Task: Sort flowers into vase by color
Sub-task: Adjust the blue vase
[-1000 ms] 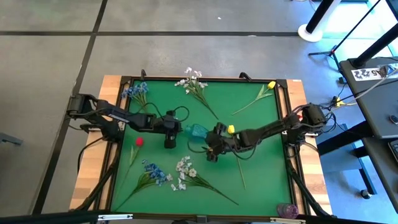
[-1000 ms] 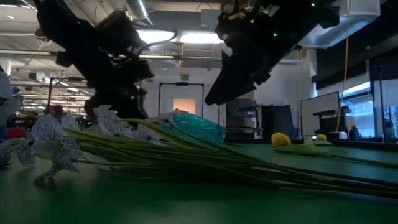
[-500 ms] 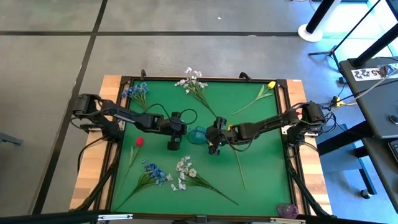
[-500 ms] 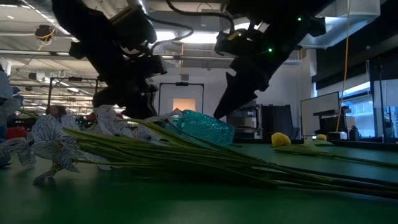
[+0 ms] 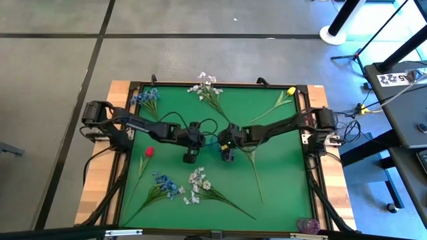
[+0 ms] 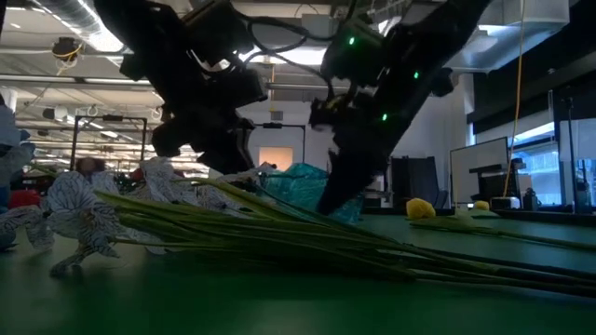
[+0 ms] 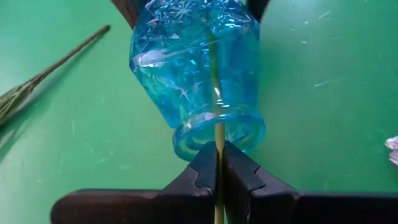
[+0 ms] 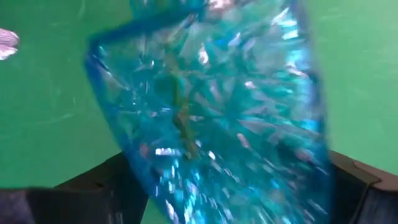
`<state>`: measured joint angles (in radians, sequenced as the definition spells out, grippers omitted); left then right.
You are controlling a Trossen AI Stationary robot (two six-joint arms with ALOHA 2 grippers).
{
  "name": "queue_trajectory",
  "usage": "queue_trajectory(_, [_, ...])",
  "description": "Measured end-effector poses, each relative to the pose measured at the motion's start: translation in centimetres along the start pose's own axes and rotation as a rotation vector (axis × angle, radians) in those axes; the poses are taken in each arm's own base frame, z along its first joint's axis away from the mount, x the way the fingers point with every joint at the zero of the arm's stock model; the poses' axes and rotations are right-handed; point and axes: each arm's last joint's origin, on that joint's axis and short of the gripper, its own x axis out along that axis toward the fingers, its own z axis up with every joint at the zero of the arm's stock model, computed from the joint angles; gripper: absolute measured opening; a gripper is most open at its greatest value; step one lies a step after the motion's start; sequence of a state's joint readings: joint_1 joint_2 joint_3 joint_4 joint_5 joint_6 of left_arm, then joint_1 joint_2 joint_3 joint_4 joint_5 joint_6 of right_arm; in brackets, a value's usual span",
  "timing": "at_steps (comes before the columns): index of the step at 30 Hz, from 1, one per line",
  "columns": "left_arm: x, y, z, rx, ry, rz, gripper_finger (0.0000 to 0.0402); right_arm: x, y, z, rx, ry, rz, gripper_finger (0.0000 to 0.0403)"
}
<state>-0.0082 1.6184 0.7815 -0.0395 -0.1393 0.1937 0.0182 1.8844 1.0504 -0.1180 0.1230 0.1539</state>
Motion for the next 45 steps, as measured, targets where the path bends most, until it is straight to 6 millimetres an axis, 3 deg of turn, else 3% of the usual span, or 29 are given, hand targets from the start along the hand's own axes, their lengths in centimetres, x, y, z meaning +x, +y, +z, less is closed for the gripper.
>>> queue_trajectory(5, [-0.1, -0.4, 0.1, 0.011, -0.002, -0.009, 0.0011, 1.0, 0.5, 0.3, -0.005, -0.072, 0.001, 0.0334])
queue_trajectory(8, [-0.3, -0.5, 0.4, 0.005, 0.028, -0.017, 0.0020, 1.1, 0.9, 0.4, -0.011, -0.099, 0.008, 0.0312])
queue_trajectory(10, [-0.7, -0.5, 1.2, -0.009, 0.061, -0.020, 0.0028, 1.0, 1.2, 0.4, -0.017, -0.101, 0.016, 0.0292])
queue_trajectory(14, [-2.0, -0.3, 3.2, -0.006, 0.127, -0.031, 0.0048, 0.9, 1.4, 0.8, 0.017, -0.136, 0.031, 0.0290])
queue_trajectory(21, [-5.2, 0.4, 6.0, 0.021, 0.277, -0.076, 0.0065, 0.8, 3.8, 1.8, 0.048, -0.317, 0.070, 0.0290])
queue_trajectory(32, [-8.8, 1.1, 8.6, -0.101, 0.358, -0.225, 0.0065, 4.4, 5.4, 2.2, 0.102, -0.637, 0.169, 0.0290])
queue_trajectory(38, [-8.9, 1.6, 9.1, -0.162, 0.327, -0.234, 0.0065, 5.5, 5.5, 1.9, 0.124, -0.745, 0.192, 0.0290])
queue_trajectory(45, [-7.3, 2.0, 8.2, -0.201, 0.276, -0.246, 0.0065, 6.2, 5.3, 1.4, 0.118, -0.712, 0.127, 0.0291])
